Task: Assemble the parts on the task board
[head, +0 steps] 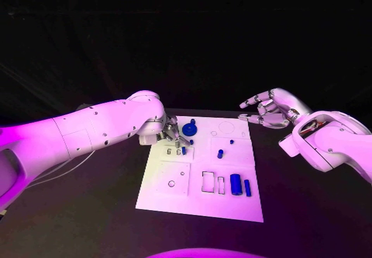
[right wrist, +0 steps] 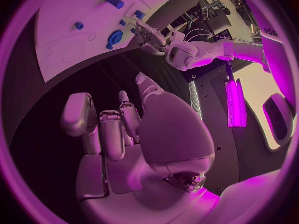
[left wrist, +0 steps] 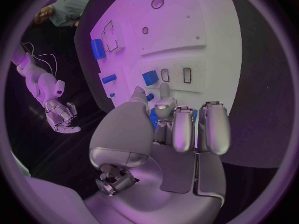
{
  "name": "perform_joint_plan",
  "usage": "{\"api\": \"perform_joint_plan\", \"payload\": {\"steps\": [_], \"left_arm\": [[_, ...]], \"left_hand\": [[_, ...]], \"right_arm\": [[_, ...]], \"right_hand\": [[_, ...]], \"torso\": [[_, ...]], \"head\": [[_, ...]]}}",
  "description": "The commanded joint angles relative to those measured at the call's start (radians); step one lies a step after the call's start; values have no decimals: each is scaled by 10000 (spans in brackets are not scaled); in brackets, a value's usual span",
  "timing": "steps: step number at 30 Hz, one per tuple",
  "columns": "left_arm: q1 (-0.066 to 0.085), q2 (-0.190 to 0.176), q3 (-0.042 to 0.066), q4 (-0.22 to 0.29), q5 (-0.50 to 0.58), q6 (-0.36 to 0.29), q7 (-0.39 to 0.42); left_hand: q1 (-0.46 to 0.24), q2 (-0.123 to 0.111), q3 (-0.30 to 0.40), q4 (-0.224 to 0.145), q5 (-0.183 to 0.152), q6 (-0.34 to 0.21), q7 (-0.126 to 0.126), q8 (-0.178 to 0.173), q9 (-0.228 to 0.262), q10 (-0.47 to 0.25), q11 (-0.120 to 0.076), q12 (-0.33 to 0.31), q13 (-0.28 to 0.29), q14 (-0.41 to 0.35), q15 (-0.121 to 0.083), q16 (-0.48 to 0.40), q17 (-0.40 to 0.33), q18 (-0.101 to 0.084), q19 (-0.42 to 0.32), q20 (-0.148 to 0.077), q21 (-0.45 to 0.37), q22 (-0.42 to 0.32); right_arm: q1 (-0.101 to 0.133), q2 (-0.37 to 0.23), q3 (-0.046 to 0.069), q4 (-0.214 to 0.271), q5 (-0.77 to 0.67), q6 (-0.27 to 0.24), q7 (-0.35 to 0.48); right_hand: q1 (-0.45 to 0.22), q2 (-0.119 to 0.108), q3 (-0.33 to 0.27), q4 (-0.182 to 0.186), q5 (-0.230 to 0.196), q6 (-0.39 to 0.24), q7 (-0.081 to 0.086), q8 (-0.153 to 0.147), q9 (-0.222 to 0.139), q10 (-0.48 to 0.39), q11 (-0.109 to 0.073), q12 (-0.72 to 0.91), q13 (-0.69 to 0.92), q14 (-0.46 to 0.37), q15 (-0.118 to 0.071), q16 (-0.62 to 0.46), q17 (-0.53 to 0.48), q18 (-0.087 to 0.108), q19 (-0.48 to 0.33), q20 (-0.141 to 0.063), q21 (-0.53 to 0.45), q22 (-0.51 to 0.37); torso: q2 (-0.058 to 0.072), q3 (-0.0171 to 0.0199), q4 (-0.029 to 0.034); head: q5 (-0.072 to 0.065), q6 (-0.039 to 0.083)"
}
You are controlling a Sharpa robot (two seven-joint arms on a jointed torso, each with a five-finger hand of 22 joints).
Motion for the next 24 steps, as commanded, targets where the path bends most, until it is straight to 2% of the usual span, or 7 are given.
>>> {"api": "perform_joint_plan", "payload": {"steps": [1,7,10,15,24], "left_arm": [[-2,40,-2,18,110,226,-18],[-7,79,-12,22,241,247,-22],[-13,89,-16,44,269,275,-25],[-22,112,-19,62,289,345,-32],[-41,138,-21,52,273,392,-37]], "left_hand": [[3,70,-57,-15,-6,-86,-5,45,8,-45,-16,45,13,438,-51,-17,92,-186,-60,26,56,18],[24,91,-55,-18,-6,-91,-6,57,26,-45,-18,47,13,439,-50,-16,94,-187,-59,28,60,26],[33,105,-53,-17,-6,-94,-6,63,35,-42,-18,53,21,439,-50,-15,96,-188,-57,30,64,33],[61,137,-48,-20,-5,-103,-8,77,57,-35,-18,68,38,440,-50,-16,98,-191,-52,31,73,50],[184,207,-28,-42,-2,-136,-10,116,123,-41,-20,69,34,440,-51,-22,97,-190,-60,35,79,57]], "right_arm": [[3,-5,5,9,67,41,-52],[3,-5,5,16,78,73,-62],[3,3,5,6,81,88,-65],[2,19,5,-6,228,185,-51],[2,20,5,-7,312,333,-20]], "right_hand": [[-127,8,-57,4,39,-56,0,19,-13,9,16,-24,283,618,-77,-37,1025,97,73,-23,-42,-14],[-127,8,-57,4,39,-56,0,19,-13,9,16,-24,283,618,-77,-37,1025,97,73,-23,-42,-14],[-127,8,-57,4,39,-56,0,19,-13,9,16,-24,283,618,-77,-37,1025,97,73,-23,-42,-14],[-127,8,-57,4,39,-56,0,19,-13,9,16,-24,283,618,-77,-37,1025,97,73,-23,-42,-14],[-132,14,-67,8,48,-54,-2,24,-15,19,15,-15,289,619,-77,-40,1023,101,66,-23,-63,-27]], "torso": [[2,0,-5],[-2,6,8],[-5,11,-10],[-5,11,-2],[-1,8,-1]], "head": [[11,-5],[-79,-1],[-37,5],[-2,19],[-18,12]]}}
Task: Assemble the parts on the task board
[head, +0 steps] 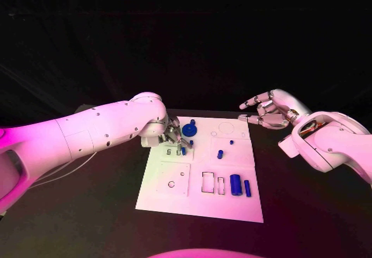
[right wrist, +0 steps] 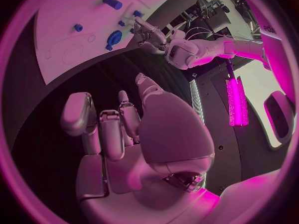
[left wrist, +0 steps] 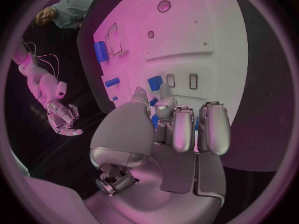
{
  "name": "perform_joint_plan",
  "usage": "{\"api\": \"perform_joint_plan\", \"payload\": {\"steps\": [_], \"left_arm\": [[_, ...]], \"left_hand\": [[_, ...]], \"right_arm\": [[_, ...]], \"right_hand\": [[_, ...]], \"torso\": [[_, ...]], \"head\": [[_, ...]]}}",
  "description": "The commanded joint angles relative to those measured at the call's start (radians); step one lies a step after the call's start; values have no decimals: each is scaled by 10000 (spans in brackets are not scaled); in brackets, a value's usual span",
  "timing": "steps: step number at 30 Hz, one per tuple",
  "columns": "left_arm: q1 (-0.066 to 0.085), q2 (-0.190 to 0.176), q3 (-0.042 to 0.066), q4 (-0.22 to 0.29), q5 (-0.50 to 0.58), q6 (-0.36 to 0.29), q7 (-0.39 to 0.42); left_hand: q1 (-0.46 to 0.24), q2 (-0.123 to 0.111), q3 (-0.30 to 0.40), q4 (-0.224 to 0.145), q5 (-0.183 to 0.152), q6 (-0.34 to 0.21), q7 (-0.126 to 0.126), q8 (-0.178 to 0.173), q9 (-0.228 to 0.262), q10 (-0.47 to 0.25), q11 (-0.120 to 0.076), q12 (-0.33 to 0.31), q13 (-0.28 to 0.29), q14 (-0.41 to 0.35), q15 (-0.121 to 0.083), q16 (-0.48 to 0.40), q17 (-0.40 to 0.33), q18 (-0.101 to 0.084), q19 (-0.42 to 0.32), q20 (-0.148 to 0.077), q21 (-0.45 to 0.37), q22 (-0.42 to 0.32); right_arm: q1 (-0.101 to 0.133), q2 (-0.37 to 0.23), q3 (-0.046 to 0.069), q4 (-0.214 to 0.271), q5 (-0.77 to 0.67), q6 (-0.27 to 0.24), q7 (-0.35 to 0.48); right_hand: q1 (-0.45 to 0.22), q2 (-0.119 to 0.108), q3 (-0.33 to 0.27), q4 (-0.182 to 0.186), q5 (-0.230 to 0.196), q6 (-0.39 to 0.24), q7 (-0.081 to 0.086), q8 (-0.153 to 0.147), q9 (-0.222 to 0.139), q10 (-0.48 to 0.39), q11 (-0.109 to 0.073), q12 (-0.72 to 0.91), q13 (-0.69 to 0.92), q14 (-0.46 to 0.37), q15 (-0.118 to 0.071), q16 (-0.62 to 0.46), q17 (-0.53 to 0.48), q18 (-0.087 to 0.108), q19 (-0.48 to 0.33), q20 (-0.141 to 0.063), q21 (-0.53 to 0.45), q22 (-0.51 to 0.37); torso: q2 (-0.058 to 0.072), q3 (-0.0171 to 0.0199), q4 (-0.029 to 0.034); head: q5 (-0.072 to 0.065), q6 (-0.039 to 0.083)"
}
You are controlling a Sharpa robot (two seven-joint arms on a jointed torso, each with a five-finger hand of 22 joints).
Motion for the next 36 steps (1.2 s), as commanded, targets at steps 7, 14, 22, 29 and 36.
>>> {"api": "perform_joint_plan", "payload": {"steps": [7,14,22,29,36], "left_arm": [[-14,40,0,33,64,305,-24],[-22,48,0,11,-96,338,-31],[-37,69,2,-17,-129,320,-29],[-42,84,3,-23,-132,319,-28],[-43,79,8,0,-132,350,-25]], "left_hand": [[108,77,-22,-56,-3,-82,-11,55,47,-42,-20,29,9,441,-51,-22,103,-191,-58,37,47,18],[135,83,-19,-60,-3,-91,-10,60,59,-51,-20,15,-9,442,-51,-21,106,-189,-63,36,44,10],[163,86,-17,-65,-3,-101,-8,64,70,-59,-19,5,-21,442,-51,-21,107,-186,-68,36,41,2],[499,230,116,-127,14,-170,-4,98,166,-97,-16,-39,-66,444,-50,-28,113,-183,-84,39,45,3],[955,284,354,-248,26,-241,-6,129,274,-108,-20,-45,-66,446,-52,-34,123,-185,-90,43,59,29]], "right_arm": [[2,12,5,-5,99,286,32],[2,6,5,-8,101,308,39],[-6,32,4,-53,150,355,42],[-14,48,4,-79,160,388,34],[-25,77,2,-107,104,462,11]], "right_hand": [[-91,-13,-69,11,59,-49,-4,29,-15,25,13,-10,285,619,-79,-41,1024,100,70,-24,-42,-1],[-86,1,-70,11,71,-39,-6,37,-16,32,10,-4,289,621,-80,-39,1028,101,68,-24,-50,-5],[-85,4,-70,11,74,-38,-6,38,-16,33,9,-2,290,621,-80,-38,1030,101,69,-25,-51,-5],[-77,16,-70,8,86,-30,-9,45,-16,32,7,-5,285,627,-82,-27,1049,99,75,-26,-44,2],[-69,87,-105,17,399,-29,-12,66,-46,22,0,-21,256,627,-92,-50,1030,107,75,-35,-108,-23]], "torso": [[4,-4,-7],[4,0,4],[3,3,-5],[12,4,-9],[18,3,-5]], "head": [[-19,-2],[11,14],[23,13],[12,29],[-12,18]]}}
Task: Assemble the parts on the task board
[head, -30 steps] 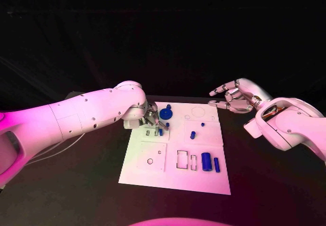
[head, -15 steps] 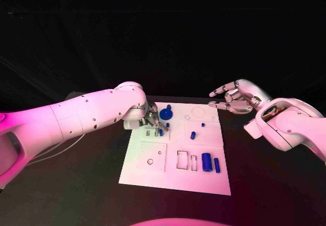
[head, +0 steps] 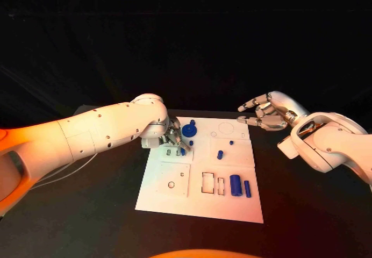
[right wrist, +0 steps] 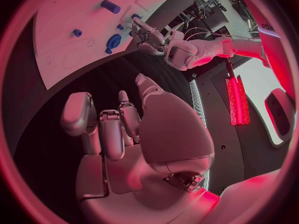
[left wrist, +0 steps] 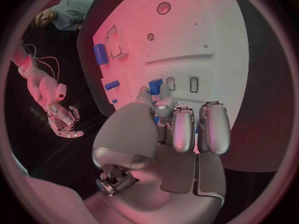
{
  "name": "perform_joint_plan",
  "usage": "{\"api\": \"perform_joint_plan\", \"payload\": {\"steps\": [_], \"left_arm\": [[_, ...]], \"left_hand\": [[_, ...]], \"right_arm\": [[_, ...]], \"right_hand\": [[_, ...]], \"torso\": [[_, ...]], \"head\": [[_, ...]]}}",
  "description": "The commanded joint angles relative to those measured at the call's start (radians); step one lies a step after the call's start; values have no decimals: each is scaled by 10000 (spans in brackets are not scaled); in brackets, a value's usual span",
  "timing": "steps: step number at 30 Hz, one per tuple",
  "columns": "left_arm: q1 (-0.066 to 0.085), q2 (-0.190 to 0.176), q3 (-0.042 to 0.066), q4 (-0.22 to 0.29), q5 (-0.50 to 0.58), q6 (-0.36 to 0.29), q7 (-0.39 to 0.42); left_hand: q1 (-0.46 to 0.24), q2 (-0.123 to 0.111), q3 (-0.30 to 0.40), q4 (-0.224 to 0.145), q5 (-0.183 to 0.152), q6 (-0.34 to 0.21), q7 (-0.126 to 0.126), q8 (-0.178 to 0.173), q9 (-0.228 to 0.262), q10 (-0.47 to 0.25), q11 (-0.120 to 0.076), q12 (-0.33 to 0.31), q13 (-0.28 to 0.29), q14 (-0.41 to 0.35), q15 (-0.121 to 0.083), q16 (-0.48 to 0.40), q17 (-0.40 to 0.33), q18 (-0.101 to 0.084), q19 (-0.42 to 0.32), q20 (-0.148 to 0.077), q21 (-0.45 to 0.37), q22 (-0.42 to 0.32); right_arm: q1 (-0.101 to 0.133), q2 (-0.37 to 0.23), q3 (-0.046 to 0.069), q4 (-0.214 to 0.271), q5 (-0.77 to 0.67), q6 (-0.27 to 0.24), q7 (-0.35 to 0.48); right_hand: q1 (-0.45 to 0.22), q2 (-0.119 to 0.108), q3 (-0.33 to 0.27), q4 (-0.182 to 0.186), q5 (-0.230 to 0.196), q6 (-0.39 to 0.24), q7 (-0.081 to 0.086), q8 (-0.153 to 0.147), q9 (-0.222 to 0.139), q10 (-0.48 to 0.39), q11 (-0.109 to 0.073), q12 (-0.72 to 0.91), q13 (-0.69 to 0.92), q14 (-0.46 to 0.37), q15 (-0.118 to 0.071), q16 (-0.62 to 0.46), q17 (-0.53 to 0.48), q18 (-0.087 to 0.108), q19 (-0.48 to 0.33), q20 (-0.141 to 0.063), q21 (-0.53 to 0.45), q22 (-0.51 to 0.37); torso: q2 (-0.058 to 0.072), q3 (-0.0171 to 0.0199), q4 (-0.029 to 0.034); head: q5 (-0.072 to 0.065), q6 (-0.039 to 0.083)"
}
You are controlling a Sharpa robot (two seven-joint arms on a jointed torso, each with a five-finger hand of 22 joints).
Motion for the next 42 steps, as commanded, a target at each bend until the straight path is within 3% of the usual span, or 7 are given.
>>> {"api": "perform_joint_plan", "payload": {"steps": [1,11,16,21,22,24,42], "left_arm": [[-3,18,4,19,-52,188,-7],[-4,16,6,26,109,216,-5],[-4,-6,6,36,239,250,-2],[-9,-101,19,102,535,184,19],[-10,-130,23,123,599,145,28],[-13,-200,30,179,749,21,49],[-157,-1243,49,1321,1147,-2499,225]], "left_hand": [[155,2,90,-24,28,-102,-7,40,22,-72,13,-44,-13,446,-54,-34,119,-184,-56,6,59,7],[1553,258,1325,-681,101,-338,-81,-102,78,-211,-67,-222,-142,443,-127,-56,123,-174,-99,-28,44,-16],[2235,4,2546,-1114,146,-448,-45,-227,74,-311,-52,-410,-256,440,-132,-65,133,-176,-108,-49,46,-1],[1258,-1632,6794,-1324,241,-436,128,-81,415,-180,3,-586,-416,444,91,-79,167,-169,-135,49,59,41],[964,-1905,7415,-1470,221,-452,159,-5,522,-160,62,-578,-416,447,-27,-81,173,-183,-139,87,60,43],[632,-2010,8080,-1676,247,-460,118,100,664,-124,40,-562,-413,450,18,-85,178,-170,-134,71,66,62],[-366,-2393,9224,-2408,866,-351,30,430,1087,202,-18,-288,-163,469,-84,-77,223,-221,11,13,195,339]], "right_arm": [[-11,21,4,-26,-24,172,-1],[-21,42,2,-55,-118,347,-86],[-23,43,2,-64,-131,363,-104],[-25,43,1,-82,-135,365,-111],[-25,40,1,-83,-136,363,-112],[-25,34,1,-89,-136,361,-115],[-25,-83,1,-73,-137,319,-125]], "right_hand": [[-28,46,-55,-18,51,-29,-12,66,-17,22,0,-21,260,664,-55,-49,1031,108,39,1,-59,-16],[-114,36,-140,35,210,-59,-6,67,-46,-12,6,-53,218,656,-52,-80,997,118,23,0,-132,-52],[-123,35,-146,40,218,-60,-6,68,-47,-8,6,-49,222,656,-51,-80,998,117,25,0,-130,-49],[-133,34,-155,47,228,-61,-6,69,-49,-4,7,-44,226,656,-51,-79,1000,116,28,0,-128,-46],[-133,34,-155,47,228,-61,-6,69,-49,-4,7,-44,226,656,-51,-79,1000,116,28,0,-128,-46],[-148,33,-167,57,245,-61,-6,71,-52,2,7,-37,231,657,-50,-78,1004,115,32,0,-126,-42],[-168,29,-185,70,272,-59,-8,75,-55,-4,6,-43,223,656,-50,-82,1000,115,32,1,-131,-42]], "torso": [[-2,0,3],[-5,-4,6],[-5,-1,2],[-3,-1,9],[-4,0,11],[-1,6,21],[-5,11,33]], "head": [[-7,-18],[-9,-40],[5,-61],[23,-65],[26,-63],[33,-65],[118,-34]]}}
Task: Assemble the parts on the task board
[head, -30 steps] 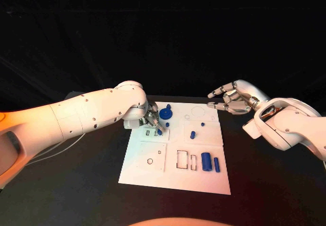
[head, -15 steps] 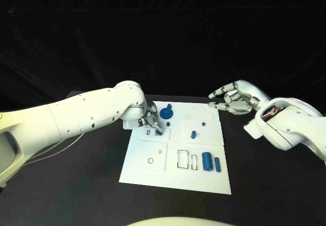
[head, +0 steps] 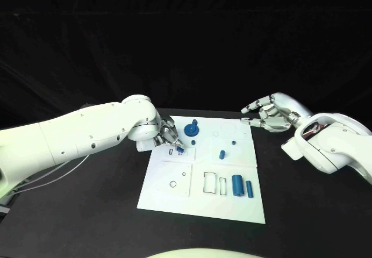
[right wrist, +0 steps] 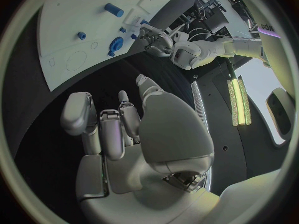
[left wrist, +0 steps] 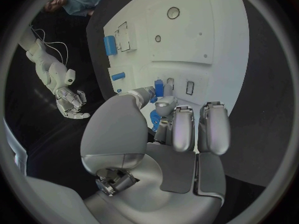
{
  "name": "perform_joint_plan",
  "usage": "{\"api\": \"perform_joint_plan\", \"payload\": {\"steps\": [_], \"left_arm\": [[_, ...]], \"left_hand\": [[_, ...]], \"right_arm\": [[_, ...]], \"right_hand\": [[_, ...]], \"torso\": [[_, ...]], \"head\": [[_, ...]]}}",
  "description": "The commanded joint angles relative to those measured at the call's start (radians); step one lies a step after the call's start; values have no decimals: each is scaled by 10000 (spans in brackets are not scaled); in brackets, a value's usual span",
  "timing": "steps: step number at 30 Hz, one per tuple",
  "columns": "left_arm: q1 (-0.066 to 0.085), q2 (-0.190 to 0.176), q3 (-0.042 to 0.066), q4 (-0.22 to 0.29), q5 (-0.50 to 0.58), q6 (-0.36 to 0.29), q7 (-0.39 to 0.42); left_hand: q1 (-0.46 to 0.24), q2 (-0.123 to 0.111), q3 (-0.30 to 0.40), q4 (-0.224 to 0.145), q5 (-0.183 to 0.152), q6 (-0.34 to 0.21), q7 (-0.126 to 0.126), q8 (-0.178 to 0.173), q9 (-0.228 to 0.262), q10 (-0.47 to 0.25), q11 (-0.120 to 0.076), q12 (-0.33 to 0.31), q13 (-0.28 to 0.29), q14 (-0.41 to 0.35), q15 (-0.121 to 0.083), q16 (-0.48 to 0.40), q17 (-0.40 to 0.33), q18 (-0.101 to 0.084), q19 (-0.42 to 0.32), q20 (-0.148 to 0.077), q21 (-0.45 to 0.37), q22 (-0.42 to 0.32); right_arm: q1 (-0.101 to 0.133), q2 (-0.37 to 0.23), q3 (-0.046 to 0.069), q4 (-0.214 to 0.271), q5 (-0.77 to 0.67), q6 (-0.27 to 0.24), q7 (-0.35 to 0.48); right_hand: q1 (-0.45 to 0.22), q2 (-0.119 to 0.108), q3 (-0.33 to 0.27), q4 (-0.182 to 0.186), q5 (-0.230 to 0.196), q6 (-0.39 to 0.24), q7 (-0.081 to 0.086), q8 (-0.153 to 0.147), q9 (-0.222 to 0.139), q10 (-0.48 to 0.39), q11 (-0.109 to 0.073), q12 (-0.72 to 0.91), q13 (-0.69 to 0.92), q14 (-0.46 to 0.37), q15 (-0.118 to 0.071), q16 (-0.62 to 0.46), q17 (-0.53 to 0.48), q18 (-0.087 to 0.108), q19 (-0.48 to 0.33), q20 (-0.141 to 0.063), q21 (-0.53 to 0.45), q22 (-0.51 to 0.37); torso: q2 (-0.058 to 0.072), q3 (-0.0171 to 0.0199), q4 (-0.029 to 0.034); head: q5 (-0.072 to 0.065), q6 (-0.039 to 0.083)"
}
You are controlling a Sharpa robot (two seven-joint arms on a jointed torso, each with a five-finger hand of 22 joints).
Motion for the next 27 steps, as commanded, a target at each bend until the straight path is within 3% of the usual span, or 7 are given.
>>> {"api": "perform_joint_plan", "payload": {"steps": [1,6,14,21,27], "left_arm": [[-95,-135,2,283,-140,-1302,189],[-282,-293,2,656,-950,-1928,218],[-597,-334,2,956,-2121,-2285,174],[-703,-307,4,1037,-2761,-2100,128],[-721,-286,6,1031,-2949,-1721,104]], "left_hand": [[-121,-15,2038,-1951,112,53,-76,67,47,109,6,49,17,437,-93,-24,228,-70,90,12,57,45],[-175,-66,2105,-2006,156,92,-95,94,76,175,-13,115,85,439,-109,-22,235,-91,147,-3,105,149],[-223,-90,2180,-2036,182,128,-112,116,99,257,-31,225,206,439,-123,-24,235,-108,194,-19,146,234],[-249,-103,2228,-2057,197,145,-121,125,111,267,-39,219,192,441,-131,-21,241,-116,219,-29,167,277],[-430,-211,2406,-2121,553,195,-155,202,211,212,-72,-12,-103,441,-163,-28,241,-120,233,-58,183,301]], "right_arm": [[-5,-33,4,19,-93,67,-18],[-4,-49,4,29,-99,61,-14],[-4,-54,4,41,-397,30,17],[-5,-49,4,50,-578,23,34],[-5,-36,3,42,-629,23,36]], "right_hand": [[-119,-20,-68,-5,36,-59,-7,38,-8,-4,6,-43,225,656,-50,-23,994,115,33,0,-64,-4],[-119,-20,-68,-5,36,-59,-7,38,-8,-4,6,-43,225,656,-50,-23,994,115,33,0,-64,-4],[-144,-8,-84,17,76,-56,-9,45,-13,-6,5,-45,221,656,-51,-27,991,113,41,0,-58,5],[-152,-9,-90,23,84,-54,-10,46,-13,-4,5,-43,222,658,-51,-23,999,111,46,0,-52,11],[-152,-9,-90,23,84,-54,-10,46,-13,-4,5,-43,222,658,-51,-23,999,111,46,0,-52,11]], "torso": [[4,1,7],[0,15,25],[21,-3,-6],[16,-3,-13],[13,-4,11]], "head": [[17,-3],[46,-33],[14,16],[56,-11],[45,-47]]}}
